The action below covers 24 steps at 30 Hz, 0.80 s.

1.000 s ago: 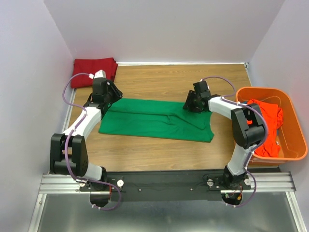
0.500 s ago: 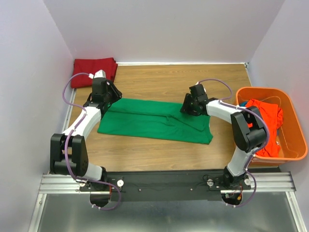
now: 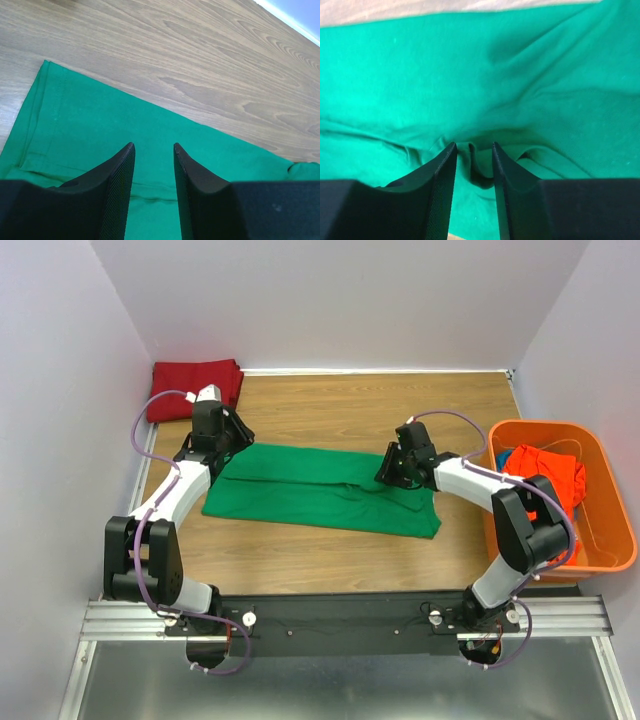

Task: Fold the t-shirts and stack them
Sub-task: Fold the other side of the tshirt into a rectangle

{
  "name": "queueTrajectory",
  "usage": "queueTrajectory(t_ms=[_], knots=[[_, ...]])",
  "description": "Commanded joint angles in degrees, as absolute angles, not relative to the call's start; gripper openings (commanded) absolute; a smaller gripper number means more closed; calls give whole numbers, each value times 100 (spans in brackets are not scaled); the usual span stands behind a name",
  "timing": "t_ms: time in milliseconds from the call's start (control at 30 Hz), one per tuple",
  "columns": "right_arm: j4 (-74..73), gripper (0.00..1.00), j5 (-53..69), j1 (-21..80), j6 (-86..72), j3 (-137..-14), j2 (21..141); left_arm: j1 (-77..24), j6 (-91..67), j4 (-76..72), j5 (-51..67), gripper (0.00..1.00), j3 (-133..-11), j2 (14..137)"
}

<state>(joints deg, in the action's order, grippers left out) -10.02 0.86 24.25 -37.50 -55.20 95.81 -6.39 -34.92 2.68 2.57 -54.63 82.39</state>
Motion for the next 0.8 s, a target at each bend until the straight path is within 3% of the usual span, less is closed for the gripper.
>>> queueTrajectory(t_ms=[0, 100, 367, 567, 767], knots=[[-1002, 39, 351, 2575, -3832, -5301, 9352, -668, -3436, 281, 387, 44, -5572, 8218], [-993, 35, 404, 2654, -3893, -5134, 9273, -677, -3437, 290, 387, 44, -5572, 8235], [-976, 36, 475, 3137, -4148, -4676, 8816, -782, -3489, 246, 387, 44, -5581, 8350], [-1002, 51, 457, 3217, -4044, -4693, 8395, -1089, -3498, 237, 352, 44, -5748, 8516], [-1722, 51, -984, 2893, -3595, -5150, 8402, -1651, -3112, 360, 597, 44, -6090, 8868]])
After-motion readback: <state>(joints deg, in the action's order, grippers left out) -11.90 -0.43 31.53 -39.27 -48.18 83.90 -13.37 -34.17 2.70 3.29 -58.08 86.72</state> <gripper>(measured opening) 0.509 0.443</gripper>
